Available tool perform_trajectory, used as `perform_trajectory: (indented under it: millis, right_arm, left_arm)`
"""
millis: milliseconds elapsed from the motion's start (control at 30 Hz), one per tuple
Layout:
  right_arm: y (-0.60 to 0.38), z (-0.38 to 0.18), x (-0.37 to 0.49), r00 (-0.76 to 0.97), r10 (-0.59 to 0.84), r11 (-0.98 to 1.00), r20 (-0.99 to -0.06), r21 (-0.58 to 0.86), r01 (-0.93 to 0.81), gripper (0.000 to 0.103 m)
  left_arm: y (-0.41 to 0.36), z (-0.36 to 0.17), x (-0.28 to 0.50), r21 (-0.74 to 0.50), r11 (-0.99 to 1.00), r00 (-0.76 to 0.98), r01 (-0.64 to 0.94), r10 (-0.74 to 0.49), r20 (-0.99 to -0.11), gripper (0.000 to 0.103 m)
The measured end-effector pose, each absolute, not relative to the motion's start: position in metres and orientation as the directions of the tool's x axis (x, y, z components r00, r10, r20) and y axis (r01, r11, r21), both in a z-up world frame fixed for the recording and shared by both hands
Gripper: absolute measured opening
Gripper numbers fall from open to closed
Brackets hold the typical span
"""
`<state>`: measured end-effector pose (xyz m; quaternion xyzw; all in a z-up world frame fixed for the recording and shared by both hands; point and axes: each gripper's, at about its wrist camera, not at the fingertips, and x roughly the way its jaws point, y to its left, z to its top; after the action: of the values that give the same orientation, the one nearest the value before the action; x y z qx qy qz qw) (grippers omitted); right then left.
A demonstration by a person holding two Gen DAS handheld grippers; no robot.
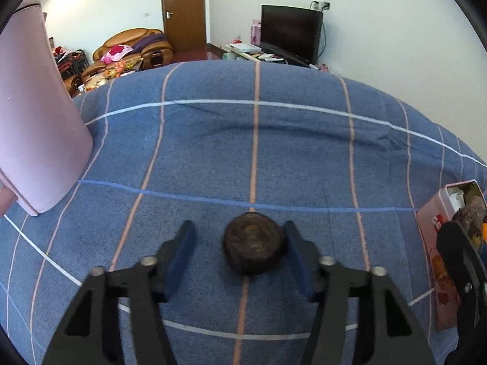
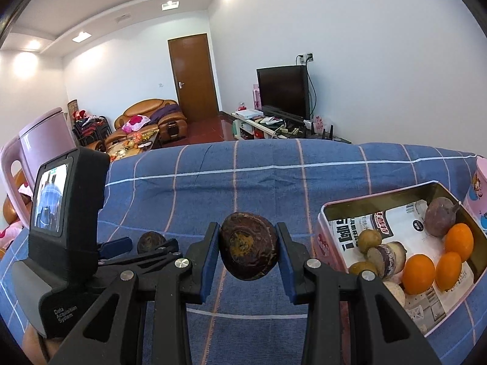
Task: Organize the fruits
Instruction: 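Grasp the other dark brown fruit with the left gripper while the right gripper holds its fruit, then carry the brown fruit with the left gripper while the right gripper carries its fruit over the tin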
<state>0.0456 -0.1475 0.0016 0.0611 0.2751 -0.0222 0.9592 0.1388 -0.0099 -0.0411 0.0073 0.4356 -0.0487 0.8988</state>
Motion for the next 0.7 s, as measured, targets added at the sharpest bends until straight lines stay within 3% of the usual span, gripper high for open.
perform_trajectory:
  millis: [67, 233, 467, 700]
  right_arm:
    - [-0.148, 0.001, 0.047, 0.848, -0.009, 0.992, -0.530, 0.102, 0.074, 0.038]
    - [-0.146, 0.002, 0.043, 0.860, -0.004, 0.993, -0.510, 0.098, 0.063, 0.038]
    - [-0.142, 0.004, 0.039, 0.878, 0.022, 0.995, -0.478, 0.094, 0.026, 0.038]
    - [-0.129, 0.008, 0.030, 0.902, 0.016, 0.999, -0.431, 0.041, 0.001, 0.038]
  left_arm:
    - [-0.010, -0.039, 0.137, -0.037, 0.993, 0.618, 0.110, -0.098, -0.780, 0.040]
    - [0.001, -0.033, 0.124, -0.069, 0.993, 0.644, 0.093, -0.113, -0.757, 0.039]
    - [0.014, -0.009, 0.083, -0.039, 0.999, 0.785, 0.018, -0.038, -0.618, 0.039]
    - [0.024, 0.001, 0.054, -0.003, 1.000, 0.840, -0.030, 0.024, -0.541, 0.039]
